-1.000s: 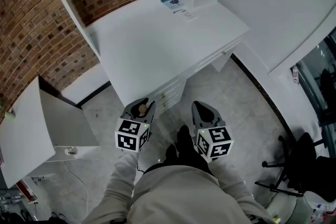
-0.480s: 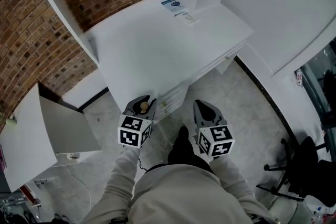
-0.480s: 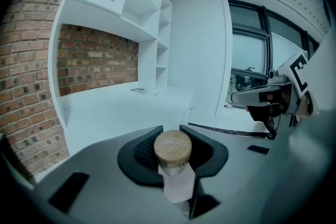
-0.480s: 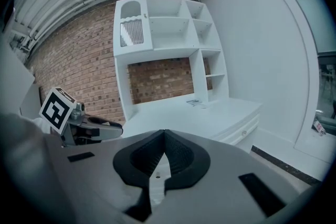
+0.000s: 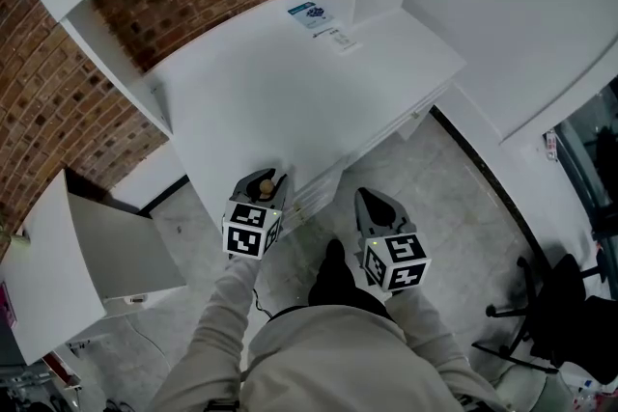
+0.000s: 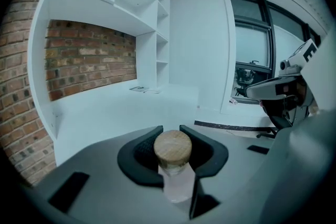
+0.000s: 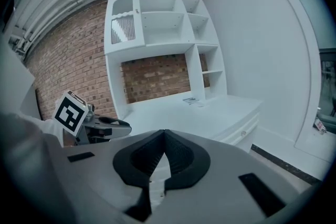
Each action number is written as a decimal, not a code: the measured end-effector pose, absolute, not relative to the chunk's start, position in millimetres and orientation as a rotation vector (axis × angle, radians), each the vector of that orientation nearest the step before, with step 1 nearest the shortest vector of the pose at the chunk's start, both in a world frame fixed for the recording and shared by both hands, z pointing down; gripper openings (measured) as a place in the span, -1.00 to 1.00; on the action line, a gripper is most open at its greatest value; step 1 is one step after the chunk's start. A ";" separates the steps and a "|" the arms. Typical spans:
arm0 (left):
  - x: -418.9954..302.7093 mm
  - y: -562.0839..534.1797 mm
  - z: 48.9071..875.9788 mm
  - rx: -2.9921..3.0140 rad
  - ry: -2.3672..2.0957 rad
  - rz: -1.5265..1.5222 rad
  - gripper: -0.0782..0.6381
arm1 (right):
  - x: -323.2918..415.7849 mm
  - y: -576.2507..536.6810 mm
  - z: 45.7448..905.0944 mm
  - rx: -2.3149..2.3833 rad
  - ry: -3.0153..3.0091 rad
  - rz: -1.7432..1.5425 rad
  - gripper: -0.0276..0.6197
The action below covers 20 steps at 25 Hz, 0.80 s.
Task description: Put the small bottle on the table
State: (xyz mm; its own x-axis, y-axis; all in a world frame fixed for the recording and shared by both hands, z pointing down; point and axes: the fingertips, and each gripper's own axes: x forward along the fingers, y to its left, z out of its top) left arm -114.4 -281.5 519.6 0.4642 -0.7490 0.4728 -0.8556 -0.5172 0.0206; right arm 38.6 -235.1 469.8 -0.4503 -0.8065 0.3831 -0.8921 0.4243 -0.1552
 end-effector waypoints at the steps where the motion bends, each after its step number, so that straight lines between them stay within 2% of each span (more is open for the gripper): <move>1: -112.4 -288.7 521.2 2.459 -1.383 0.609 -0.47 | 40.4 -239.4 470.0 1.485 -2.429 0.498 -0.83; 20: -64.3 -384.8 542.8 2.445 -1.382 0.615 -0.47 | 70.0 -294.6 481.0 1.504 -2.399 0.549 -0.83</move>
